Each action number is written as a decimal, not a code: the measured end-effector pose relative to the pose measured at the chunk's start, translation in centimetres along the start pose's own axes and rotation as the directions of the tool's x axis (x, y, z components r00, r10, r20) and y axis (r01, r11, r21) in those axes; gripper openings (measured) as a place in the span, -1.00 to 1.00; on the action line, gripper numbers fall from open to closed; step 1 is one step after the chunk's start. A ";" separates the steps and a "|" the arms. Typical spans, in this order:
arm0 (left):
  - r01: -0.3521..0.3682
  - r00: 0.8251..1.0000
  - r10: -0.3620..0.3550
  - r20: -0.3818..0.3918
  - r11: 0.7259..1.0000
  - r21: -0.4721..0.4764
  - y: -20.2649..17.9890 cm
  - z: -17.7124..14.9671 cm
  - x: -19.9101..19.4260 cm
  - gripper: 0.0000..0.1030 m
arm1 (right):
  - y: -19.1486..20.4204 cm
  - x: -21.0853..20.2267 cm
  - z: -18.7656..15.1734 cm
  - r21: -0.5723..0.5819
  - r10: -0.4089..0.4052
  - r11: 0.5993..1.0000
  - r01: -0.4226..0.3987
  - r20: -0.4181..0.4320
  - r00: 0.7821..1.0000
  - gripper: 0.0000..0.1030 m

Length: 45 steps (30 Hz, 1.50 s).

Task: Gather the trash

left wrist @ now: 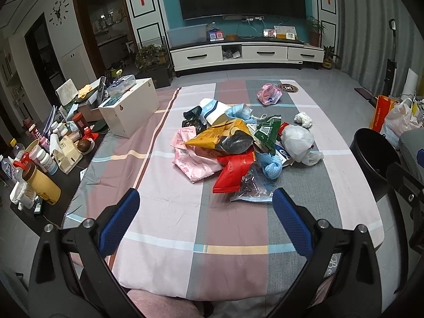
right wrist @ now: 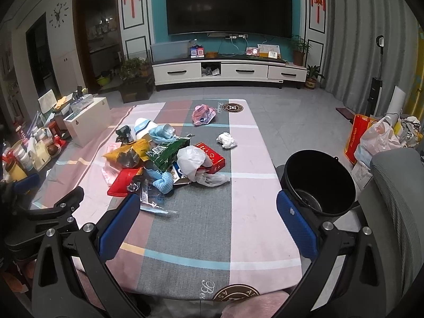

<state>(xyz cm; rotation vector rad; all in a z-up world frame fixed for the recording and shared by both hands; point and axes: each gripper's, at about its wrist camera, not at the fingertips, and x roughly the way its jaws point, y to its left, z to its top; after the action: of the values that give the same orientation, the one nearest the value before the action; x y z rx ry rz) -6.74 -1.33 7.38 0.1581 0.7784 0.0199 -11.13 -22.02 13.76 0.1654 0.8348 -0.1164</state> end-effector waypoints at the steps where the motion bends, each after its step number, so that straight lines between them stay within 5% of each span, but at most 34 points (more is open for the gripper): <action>1: 0.001 1.000 -0.001 -0.001 1.000 0.000 0.0 0.0 0.0 0.94 | 0.0 0.0 0.0 -0.001 0.000 1.000 0.000 0.000 1.000 0.95; 45: 0.006 1.000 -0.006 0.002 1.000 0.009 -0.1 -0.4 -0.1 0.94 | 0.5 -0.3 -0.4 -0.009 -0.004 1.000 0.004 0.011 1.000 0.95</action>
<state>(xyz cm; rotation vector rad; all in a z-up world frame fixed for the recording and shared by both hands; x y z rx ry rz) -7.09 -1.36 7.17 0.1645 0.7770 0.0103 -11.54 -21.41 13.74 0.1546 0.8246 -0.1177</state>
